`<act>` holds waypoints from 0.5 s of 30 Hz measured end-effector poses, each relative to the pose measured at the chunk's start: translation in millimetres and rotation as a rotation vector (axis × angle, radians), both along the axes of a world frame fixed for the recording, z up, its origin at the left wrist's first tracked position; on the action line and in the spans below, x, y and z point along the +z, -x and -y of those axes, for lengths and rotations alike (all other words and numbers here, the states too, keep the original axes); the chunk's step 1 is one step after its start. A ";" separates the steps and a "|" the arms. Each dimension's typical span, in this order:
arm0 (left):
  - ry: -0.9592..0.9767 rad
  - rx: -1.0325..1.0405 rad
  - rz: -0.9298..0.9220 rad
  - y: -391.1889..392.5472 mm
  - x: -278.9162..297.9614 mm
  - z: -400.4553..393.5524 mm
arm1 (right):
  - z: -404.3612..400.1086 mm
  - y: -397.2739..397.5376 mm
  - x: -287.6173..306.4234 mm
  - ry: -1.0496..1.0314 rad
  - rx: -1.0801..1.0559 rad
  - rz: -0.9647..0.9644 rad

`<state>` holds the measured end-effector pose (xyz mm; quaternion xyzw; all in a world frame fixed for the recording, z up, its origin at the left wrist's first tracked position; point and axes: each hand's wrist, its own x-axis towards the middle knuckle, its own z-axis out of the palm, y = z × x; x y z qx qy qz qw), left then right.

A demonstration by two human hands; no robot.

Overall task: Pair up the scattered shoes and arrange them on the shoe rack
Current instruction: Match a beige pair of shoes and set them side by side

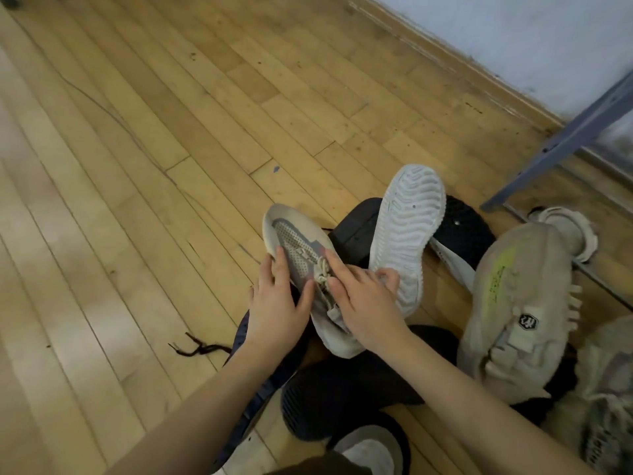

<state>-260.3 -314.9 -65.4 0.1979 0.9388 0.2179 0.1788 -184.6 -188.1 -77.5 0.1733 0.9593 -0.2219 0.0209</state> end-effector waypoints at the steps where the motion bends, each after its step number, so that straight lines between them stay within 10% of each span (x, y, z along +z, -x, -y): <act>1: -0.063 -0.004 -0.006 0.6 0.6 0.9 | 2.7 -1.4 1.7 0.032 -0.013 -0.032; 15: -0.567 -0.106 -0.075 -12.5 40.0 -46.7 | -27.4 -38.0 42.1 0.000 -0.259 -0.489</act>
